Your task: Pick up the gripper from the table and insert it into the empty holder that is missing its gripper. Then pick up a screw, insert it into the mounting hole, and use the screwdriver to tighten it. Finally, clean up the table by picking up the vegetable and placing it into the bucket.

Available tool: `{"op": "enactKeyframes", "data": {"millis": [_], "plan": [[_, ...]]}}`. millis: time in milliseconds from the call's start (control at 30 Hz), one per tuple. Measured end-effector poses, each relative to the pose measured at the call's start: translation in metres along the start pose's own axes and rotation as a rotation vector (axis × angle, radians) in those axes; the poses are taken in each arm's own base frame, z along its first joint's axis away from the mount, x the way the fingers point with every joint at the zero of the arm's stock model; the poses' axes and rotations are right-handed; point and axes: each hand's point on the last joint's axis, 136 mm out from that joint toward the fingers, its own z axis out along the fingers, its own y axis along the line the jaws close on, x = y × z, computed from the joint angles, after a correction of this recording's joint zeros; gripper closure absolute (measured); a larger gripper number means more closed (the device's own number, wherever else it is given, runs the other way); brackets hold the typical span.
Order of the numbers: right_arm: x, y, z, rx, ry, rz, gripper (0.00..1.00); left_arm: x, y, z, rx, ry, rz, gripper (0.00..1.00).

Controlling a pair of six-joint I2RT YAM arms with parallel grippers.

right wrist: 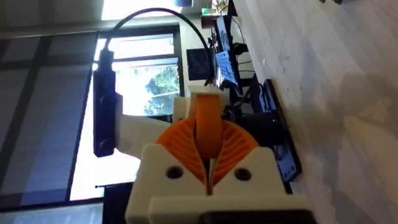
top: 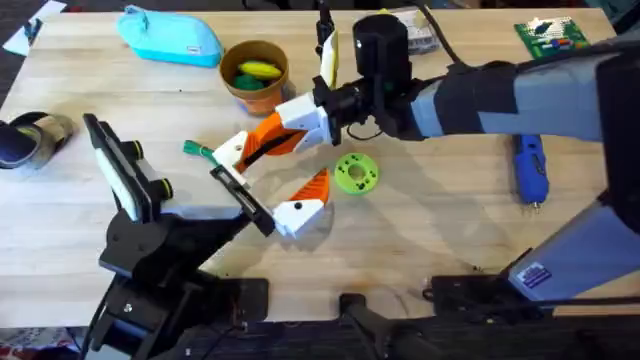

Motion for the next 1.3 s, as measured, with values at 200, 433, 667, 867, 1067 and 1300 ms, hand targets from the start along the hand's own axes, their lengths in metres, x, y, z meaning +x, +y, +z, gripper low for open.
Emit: {"op": "enactKeyframes", "data": {"millis": [200, 433, 667, 867, 1067, 1300], "plan": [[0.003, 0.000, 0.004, 0.000, 0.015, 0.004, 0.813, 0.000, -0.003, 0.000, 0.015, 0.002, 0.008, 0.010], [0.020, 0.003, 0.016, -0.018, 0.096, -0.010, 0.722, 0.001, -0.005, 0.000, 0.031, 0.004, 0.013, 0.010], [0.019, 0.011, 0.016, -0.034, 0.103, -0.049, 0.294, 0.002, -0.013, 0.000, 0.071, 0.010, 0.022, 0.010], [0.019, 0.011, 0.015, -0.034, 0.102, -0.043, 0.009, 0.002, -0.016, 0.000, 0.091, 0.013, 0.022, 0.010], [0.013, 0.011, 0.007, -0.035, 0.082, -0.042, 0.008, 0.003, -0.017, 0.000, 0.095, 0.014, 0.023, 0.010], [-0.006, 0.009, -0.022, -0.036, -0.001, -0.037, 0.007, 0.003, -0.017, 0.000, 0.095, 0.014, 0.022, 0.010]]}}
